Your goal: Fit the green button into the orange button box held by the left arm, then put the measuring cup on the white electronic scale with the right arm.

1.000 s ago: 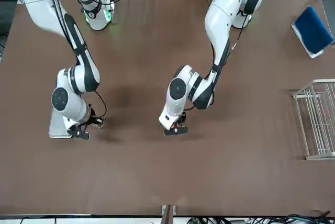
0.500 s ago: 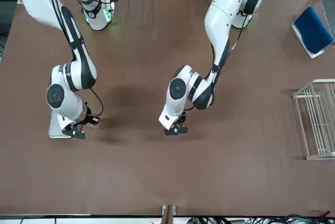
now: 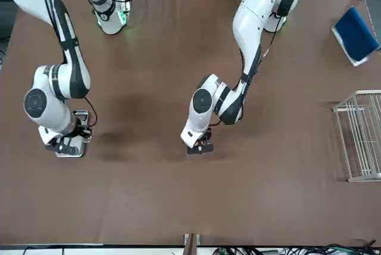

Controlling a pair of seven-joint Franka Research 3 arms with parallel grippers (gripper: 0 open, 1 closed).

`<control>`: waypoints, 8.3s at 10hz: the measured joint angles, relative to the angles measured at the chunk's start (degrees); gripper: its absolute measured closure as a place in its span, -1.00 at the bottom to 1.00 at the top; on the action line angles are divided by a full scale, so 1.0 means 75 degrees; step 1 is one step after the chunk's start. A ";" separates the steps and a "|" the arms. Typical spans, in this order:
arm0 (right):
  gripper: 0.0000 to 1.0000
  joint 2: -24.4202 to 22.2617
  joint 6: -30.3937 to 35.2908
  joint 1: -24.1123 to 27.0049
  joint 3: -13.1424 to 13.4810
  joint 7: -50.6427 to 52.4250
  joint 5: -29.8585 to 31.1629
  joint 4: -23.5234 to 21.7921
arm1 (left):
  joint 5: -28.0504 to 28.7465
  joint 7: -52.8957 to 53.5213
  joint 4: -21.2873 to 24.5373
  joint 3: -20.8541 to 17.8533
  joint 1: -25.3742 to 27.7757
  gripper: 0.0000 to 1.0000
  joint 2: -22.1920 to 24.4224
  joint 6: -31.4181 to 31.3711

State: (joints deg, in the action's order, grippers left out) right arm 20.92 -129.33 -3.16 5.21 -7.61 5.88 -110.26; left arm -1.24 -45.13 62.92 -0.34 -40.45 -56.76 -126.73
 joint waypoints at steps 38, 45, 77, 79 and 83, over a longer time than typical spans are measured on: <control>-0.02 0.0416 -0.1558 0.0221 0.0806 0.2110 0.0000 -0.0618 | 0.0000 0.0000 -0.0016 -0.0025 -0.0001 -0.98 -0.0002 -0.0040; -0.06 -0.0013 -0.0452 0.0116 0.0796 0.2113 -0.0002 -0.0248 | 0.0000 0.0000 -0.0190 -0.0081 0.0014 -0.96 0.0055 0.0151; -1.00 -0.2720 0.4760 0.0373 -0.0443 0.1678 -0.0794 0.2738 | 0.0000 -0.1586 -0.0195 -0.0160 -0.0130 0.98 0.0387 0.0584; -1.00 -0.2719 0.4767 0.0388 -0.0439 0.1675 -0.0794 0.2740 | 0.0000 -0.1586 -0.0193 -0.0160 -0.0131 0.98 0.0375 0.0584; -1.00 -0.2719 0.4793 0.0395 -0.0439 0.1415 -0.0794 0.2740 | 0.0000 -0.1586 -0.0191 -0.0161 -0.0131 0.98 0.0310 0.0584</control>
State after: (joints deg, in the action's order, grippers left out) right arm 0.52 -93.39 -0.19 1.92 3.00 -0.07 -89.72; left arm -1.24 -57.02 61.49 -1.55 -41.43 -54.43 -122.35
